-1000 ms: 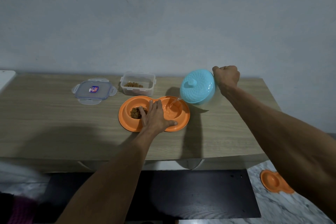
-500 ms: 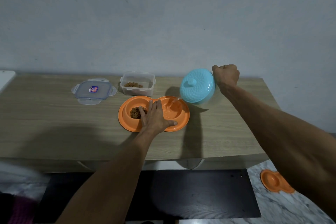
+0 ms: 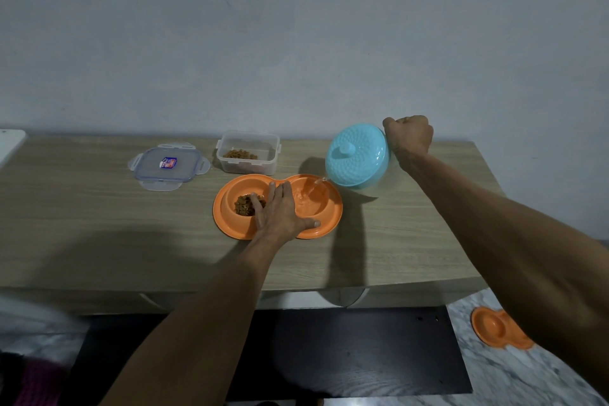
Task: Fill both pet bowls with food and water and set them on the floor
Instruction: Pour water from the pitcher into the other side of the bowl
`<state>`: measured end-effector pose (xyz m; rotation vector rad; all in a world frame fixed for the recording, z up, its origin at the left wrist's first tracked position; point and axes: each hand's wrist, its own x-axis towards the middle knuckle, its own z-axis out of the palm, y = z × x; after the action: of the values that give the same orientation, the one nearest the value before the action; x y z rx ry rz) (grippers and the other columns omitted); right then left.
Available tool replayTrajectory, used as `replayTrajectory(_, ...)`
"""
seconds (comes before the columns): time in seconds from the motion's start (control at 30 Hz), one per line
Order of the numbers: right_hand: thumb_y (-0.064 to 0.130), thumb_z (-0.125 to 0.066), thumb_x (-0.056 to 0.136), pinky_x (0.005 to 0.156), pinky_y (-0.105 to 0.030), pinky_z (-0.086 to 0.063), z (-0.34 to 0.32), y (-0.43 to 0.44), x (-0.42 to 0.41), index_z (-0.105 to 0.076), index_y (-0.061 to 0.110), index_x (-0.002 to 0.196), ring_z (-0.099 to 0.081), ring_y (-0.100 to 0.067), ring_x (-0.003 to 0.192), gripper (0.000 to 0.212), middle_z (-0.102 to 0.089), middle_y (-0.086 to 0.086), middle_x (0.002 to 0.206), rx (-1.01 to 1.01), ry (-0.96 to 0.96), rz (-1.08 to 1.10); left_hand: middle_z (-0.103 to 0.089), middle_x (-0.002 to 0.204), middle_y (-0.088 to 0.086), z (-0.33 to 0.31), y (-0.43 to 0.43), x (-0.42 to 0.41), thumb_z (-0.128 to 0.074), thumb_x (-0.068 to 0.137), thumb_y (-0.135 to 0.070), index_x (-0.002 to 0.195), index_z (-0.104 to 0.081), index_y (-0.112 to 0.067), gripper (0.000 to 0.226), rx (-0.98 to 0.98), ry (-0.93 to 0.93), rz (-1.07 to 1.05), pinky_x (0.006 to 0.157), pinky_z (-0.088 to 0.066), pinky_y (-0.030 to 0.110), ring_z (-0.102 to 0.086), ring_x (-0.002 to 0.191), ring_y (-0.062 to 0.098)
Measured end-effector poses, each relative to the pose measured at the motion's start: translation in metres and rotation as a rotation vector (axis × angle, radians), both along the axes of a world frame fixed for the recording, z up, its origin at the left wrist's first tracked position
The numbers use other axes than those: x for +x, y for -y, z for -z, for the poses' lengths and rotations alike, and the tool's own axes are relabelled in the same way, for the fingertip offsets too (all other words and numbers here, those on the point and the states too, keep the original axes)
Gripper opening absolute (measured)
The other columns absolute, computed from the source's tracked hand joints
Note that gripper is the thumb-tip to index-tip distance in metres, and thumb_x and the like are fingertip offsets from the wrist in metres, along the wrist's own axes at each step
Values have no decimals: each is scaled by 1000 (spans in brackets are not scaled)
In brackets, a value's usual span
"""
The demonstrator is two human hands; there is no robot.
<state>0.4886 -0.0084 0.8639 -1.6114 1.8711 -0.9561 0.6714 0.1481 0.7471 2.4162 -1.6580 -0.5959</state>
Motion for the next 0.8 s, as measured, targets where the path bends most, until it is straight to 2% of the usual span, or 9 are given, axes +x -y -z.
replayTrajectory(0.8, 17, -55, 74, 57, -31, -31, 0, 0, 2, -33, 12, 45, -23, -19, 51, 36, -28, -3, 46, 5, 7, -14, -14, 164, 5, 0, 0, -1, -66, 69, -72, 156, -8, -12, 120, 1, 12, 2, 117, 5, 62, 2, 153, 23)
